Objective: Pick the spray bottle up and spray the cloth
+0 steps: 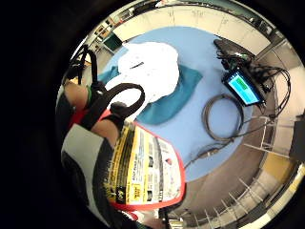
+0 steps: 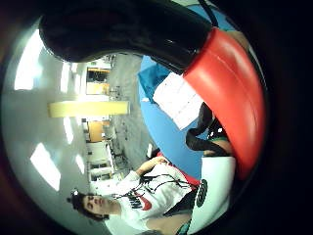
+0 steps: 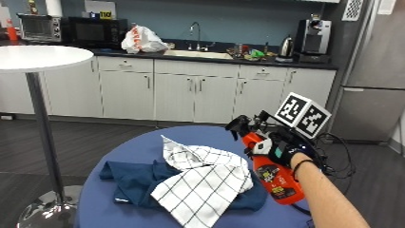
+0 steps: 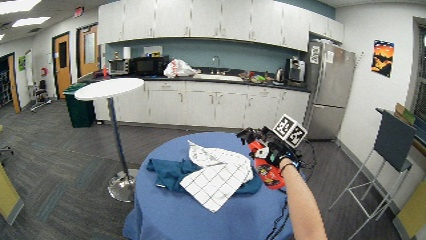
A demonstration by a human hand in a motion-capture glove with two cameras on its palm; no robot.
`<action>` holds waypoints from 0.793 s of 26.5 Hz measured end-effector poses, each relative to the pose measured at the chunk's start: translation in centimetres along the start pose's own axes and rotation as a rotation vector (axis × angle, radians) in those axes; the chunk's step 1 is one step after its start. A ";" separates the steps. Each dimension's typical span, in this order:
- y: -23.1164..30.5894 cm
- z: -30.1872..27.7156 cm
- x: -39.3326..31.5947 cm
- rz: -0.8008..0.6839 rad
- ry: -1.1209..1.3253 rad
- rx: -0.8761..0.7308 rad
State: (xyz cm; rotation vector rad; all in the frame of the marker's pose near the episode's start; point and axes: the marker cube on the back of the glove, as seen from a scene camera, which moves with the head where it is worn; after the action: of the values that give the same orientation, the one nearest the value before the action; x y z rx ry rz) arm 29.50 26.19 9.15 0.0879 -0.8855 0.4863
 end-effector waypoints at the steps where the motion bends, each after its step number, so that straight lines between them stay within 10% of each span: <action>1: -0.1 0.5 -0.2 0.005 0.013 -0.022; 21: -3.4 7.2 -8.4 -0.089 0.169 -0.193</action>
State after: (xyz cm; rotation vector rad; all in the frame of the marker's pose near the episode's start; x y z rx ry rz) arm 21.36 18.14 7.76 -0.0887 -0.7557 0.3180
